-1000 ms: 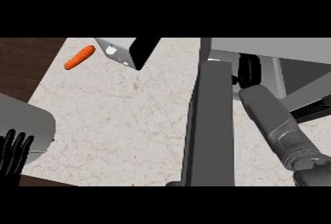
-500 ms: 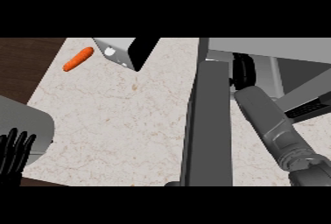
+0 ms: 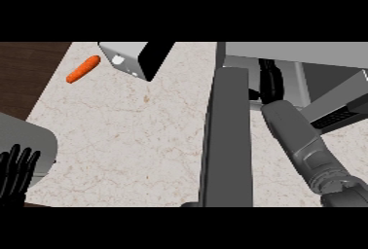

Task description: Pick up the milk, place it into the microwave and close the microwave

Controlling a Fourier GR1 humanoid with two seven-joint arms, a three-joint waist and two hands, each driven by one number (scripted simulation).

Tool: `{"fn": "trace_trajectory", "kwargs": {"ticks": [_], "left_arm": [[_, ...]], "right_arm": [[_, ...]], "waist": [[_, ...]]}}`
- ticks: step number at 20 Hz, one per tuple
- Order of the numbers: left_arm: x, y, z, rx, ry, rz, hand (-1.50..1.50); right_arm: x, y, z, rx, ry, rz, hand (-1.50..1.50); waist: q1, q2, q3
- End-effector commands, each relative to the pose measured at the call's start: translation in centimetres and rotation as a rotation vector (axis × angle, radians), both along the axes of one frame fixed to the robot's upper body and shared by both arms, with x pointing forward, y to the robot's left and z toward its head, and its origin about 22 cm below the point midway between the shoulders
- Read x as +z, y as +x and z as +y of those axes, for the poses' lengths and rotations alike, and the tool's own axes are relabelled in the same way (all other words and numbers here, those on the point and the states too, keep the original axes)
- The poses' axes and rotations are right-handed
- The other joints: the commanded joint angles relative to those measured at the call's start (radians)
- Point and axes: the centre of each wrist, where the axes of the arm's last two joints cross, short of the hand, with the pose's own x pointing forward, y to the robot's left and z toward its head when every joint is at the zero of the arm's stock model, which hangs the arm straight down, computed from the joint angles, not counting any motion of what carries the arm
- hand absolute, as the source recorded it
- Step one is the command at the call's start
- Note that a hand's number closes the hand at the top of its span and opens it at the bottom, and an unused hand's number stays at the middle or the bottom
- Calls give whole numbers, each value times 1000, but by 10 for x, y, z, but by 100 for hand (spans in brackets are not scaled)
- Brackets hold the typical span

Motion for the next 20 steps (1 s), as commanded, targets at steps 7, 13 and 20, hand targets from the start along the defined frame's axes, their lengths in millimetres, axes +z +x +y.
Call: {"fn": "trace_trajectory", "kwargs": {"ticks": [7, 13, 20], "left_arm": [[-7, -14, -16, 19, -21, 8, -150], [-6, -21, -25, 32, -2, 2, -150], [-4, -22, -42, -69, -2, 37, -150]], "right_arm": [[-12, -9, -19, 111, 125, 22, -150], [-37, -26, -21, 230, 240, 58, -150], [-49, -35, -19, 309, 388, 85, -150]], "waist": [[-33, -17, 0], [-60, -28, -2], [-82, -36, -2]]}}
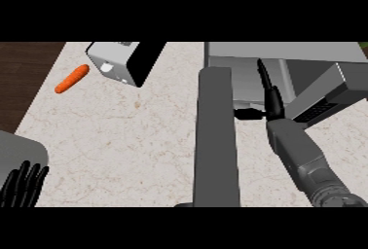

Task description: Pick up the milk, place it into the microwave and close the microwave

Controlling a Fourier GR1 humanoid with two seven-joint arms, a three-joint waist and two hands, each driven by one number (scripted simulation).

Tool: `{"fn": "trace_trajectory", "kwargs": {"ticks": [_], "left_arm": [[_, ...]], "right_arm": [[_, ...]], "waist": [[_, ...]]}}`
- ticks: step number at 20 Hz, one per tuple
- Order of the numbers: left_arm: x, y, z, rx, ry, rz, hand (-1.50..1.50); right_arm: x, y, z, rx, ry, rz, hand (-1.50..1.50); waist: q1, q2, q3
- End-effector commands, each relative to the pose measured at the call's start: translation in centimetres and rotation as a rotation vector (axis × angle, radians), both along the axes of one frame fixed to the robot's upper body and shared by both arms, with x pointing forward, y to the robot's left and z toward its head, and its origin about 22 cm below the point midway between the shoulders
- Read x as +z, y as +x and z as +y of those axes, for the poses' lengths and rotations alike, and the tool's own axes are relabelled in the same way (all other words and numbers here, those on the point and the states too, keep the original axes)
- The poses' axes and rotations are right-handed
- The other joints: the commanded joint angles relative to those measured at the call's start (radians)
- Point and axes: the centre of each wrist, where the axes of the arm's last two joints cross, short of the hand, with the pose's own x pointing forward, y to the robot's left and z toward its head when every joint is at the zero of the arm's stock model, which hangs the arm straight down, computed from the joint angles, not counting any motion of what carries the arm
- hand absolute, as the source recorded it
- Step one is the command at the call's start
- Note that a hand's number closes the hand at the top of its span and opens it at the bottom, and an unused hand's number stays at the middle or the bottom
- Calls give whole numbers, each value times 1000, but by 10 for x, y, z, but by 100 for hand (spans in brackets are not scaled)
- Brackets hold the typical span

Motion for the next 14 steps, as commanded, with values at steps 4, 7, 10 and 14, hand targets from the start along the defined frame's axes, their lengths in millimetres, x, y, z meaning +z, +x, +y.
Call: {"fn": "trace_trajectory", "kwargs": {"ticks": [4, 7, 10, 14], "left_arm": [[-4, -7, -11, -140, -44, 21, -150], [-1, 11, -32, -191, -57, 16, -150], [-9, -2, -45, -217, -70, 16, -150], [8, 18, -52, -296, -45, 29, -150]], "right_arm": [[-41, -34, 13, 164, 198, 60, -150], [-48, -42, 4, 247, 243, 60, -150], [-71, -67, 5, 263, 313, 71, -150], [-60, -61, -19, 295, 329, 69, -150]], "waist": [[-33, -14, -2], [-41, -14, -2], [-56, -24, -3], [-69, -27, -4]]}}
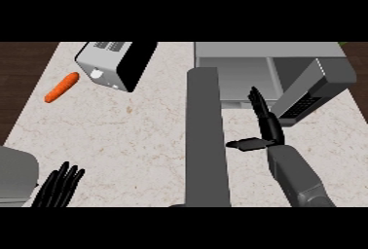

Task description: Pick up the milk, place it into the microwave and close the microwave

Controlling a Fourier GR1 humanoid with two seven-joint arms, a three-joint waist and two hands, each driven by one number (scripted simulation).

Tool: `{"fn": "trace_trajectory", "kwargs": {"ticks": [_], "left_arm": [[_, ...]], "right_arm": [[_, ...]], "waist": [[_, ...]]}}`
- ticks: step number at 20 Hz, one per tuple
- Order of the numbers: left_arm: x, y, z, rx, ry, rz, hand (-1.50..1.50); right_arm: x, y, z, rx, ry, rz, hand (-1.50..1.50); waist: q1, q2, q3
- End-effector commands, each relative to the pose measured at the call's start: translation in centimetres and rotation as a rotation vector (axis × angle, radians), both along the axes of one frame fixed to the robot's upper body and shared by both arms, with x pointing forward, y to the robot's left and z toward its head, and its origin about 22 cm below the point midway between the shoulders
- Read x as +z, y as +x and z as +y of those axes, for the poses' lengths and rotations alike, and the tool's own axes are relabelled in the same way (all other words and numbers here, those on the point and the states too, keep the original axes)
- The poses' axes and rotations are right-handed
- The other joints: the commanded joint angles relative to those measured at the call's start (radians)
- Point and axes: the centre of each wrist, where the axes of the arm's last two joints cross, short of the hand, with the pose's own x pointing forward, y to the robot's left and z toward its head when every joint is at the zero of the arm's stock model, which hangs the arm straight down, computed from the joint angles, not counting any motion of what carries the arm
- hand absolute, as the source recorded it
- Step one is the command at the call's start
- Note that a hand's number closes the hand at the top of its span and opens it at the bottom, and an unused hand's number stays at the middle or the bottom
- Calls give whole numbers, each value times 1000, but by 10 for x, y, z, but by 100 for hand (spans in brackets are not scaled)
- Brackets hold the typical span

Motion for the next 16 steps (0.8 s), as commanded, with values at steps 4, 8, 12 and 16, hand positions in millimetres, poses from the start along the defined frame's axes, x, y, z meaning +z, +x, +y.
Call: {"fn": "trace_trajectory", "kwargs": {"ticks": [4, 8, 12, 16], "left_arm": [[-3, 31, -14, -122, 83, 6, -150], [-1, 38, -36, -169, 113, -6, 150], [0, 47, -68, -182, 154, 0, 150], [1, 70, -92, -225, 231, 7, 150]], "right_arm": [[-23, -40, -23, 31, 51, -44, -150], [-29, -62, -48, 19, 160, -44, -150], [-8, -62, -72, 27, 169, -77, 150], [-1, -84, -94, 6, 179, -57, -150]], "waist": [[-24, -6, -2], [-22, -5, -1], [-27, -8, -2], [-22, -3, -2]]}}
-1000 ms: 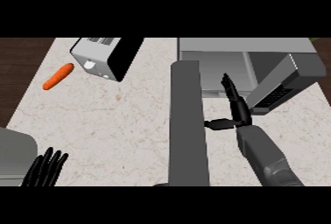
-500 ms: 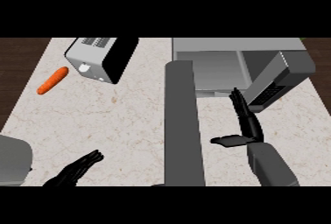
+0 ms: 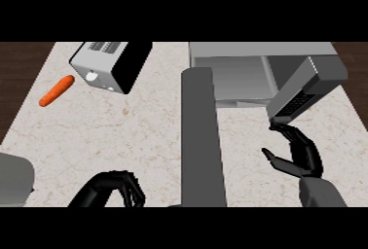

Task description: Pick up the milk, place it into the microwave and close the microwave

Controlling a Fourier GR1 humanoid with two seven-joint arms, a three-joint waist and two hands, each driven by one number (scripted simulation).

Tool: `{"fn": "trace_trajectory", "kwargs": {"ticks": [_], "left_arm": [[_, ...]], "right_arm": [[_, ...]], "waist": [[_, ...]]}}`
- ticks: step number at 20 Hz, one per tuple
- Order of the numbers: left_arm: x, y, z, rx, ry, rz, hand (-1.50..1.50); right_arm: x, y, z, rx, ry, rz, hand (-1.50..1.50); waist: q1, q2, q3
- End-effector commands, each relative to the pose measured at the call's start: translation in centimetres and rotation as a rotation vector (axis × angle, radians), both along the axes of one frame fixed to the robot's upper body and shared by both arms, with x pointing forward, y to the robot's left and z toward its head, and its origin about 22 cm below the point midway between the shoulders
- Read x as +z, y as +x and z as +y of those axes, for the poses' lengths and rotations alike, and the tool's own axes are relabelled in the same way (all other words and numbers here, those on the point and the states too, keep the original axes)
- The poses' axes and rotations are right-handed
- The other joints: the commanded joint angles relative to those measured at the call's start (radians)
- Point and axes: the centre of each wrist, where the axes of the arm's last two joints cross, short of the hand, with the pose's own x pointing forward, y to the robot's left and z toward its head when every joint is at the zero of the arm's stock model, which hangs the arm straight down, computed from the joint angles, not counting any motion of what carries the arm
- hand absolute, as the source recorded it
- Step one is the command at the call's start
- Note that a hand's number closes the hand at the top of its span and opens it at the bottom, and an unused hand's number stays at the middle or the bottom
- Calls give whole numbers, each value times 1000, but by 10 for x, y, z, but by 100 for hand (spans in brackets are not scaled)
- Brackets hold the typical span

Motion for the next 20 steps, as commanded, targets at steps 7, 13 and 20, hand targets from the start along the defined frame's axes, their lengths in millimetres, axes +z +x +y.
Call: {"fn": "trace_trajectory", "kwargs": {"ticks": [7, 13, 20], "left_arm": [[7, 69, -71, -84, 142, -78, 150], [0, 91, -125, -150, 223, -149, 150], [-21, 88, -176, -197, 346, -84, 150]], "right_arm": [[48, -24, -59, -18, 89, -56, -150], [63, -36, -71, -9, 11, -107, -150], [91, -35, -83, 31, 34, -170, -150]], "waist": [[2, 6, 0], [-4, 9, 1], [-24, 11, 0]]}}
